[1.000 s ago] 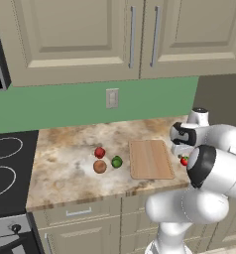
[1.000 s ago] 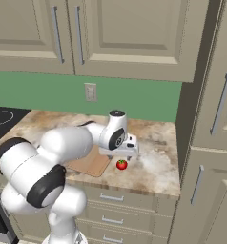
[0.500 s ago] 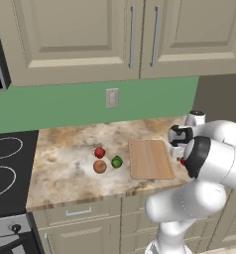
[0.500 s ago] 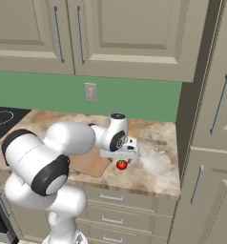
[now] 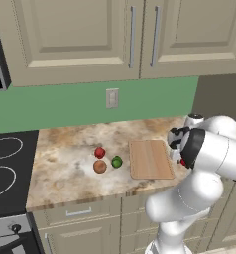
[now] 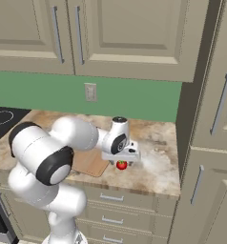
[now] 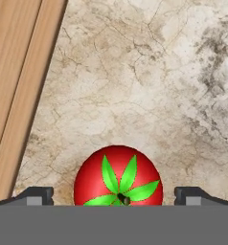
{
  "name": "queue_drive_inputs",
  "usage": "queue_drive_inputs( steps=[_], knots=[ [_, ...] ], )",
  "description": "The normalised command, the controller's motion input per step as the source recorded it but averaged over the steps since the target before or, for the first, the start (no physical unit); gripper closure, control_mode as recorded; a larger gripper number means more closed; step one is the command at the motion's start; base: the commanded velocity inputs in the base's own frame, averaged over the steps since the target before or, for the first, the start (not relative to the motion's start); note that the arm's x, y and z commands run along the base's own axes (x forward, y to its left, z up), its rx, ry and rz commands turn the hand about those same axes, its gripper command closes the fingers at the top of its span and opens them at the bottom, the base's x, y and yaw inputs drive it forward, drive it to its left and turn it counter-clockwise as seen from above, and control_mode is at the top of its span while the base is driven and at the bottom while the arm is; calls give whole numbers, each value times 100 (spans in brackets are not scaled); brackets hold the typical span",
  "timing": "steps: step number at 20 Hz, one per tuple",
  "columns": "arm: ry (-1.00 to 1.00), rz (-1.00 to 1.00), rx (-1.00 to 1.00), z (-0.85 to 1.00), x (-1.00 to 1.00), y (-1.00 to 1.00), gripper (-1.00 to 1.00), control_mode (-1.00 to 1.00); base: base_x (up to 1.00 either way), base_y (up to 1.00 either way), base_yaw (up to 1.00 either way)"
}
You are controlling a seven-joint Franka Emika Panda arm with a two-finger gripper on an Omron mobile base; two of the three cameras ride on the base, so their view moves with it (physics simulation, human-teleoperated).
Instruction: Place the avocado, onion, tomato, and bell pepper on the cutting board.
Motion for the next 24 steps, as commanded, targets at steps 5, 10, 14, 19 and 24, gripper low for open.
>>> queue_drive_inputs(
  steps=[5, 10, 14, 19, 24],
  knots=[
    [0, 0, 0, -18, 3, -9, -100, -100, 0, 0, 0],
    [0, 0, 0, -16, 0, 0, 100, -100, 0, 0, 0],
    [0, 0, 2, 5, -2, 0, 100, -100, 0, 0, 0],
    [0, -5, 1, 50, -13, 1, 100, -100, 0, 0, 0],
    [-4, 0, 1, 62, -5, 22, 100, -100, 0, 0, 0]
  ],
)
